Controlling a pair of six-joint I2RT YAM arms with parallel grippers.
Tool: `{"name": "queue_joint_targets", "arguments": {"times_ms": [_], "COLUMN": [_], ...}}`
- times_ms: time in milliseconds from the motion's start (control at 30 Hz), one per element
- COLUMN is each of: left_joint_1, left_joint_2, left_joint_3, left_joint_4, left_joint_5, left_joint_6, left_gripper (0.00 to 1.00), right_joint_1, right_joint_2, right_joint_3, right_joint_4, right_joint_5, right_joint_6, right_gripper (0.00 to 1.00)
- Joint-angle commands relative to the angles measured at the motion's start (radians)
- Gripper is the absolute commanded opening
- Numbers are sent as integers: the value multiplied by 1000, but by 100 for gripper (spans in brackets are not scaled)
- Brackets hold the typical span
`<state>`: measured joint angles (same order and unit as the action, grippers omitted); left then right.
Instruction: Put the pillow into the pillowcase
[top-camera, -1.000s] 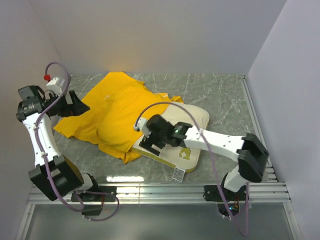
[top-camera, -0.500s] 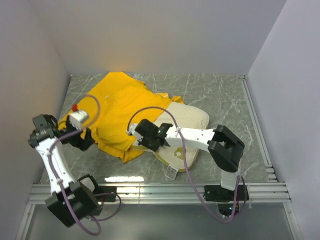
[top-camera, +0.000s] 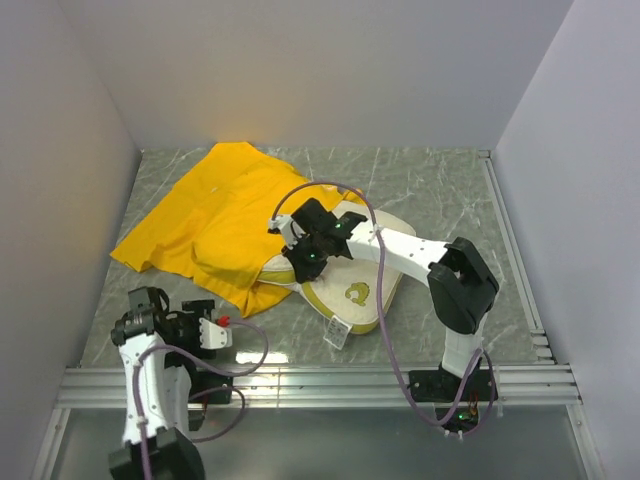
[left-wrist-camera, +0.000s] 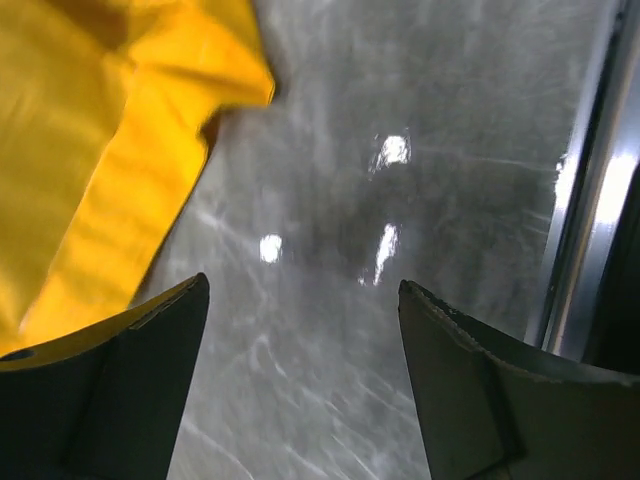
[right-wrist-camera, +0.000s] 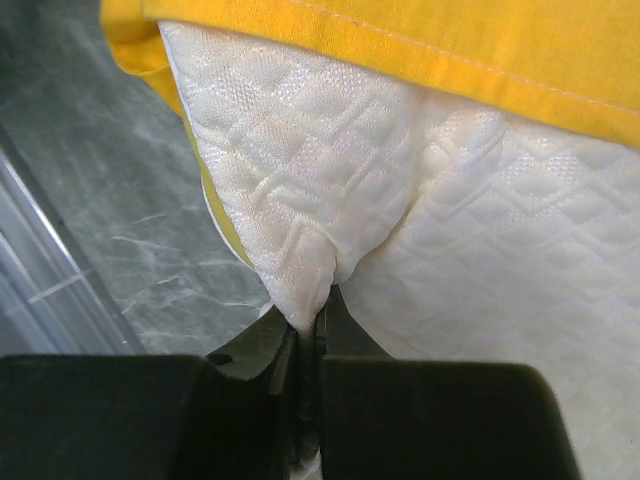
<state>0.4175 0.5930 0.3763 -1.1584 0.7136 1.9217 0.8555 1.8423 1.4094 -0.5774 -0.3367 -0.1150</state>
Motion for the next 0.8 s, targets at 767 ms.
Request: {"name": "queue_joint_targets", "arguments": {"times_ms": [767], "left_joint_1": [-839], "left_joint_2": [583], "left_joint_3": [320], "left_joint_4": [549], "left_joint_5": [-252], "left_joint_6": [-773], "left_gripper": [84], "right_joint_1": [-170], "right_joint_2": [64], "right_joint_3": [138], "right_joint_4": [-42], "right_joint_5": [-301], "right_joint_6": [106], "right_gripper": [0]}}
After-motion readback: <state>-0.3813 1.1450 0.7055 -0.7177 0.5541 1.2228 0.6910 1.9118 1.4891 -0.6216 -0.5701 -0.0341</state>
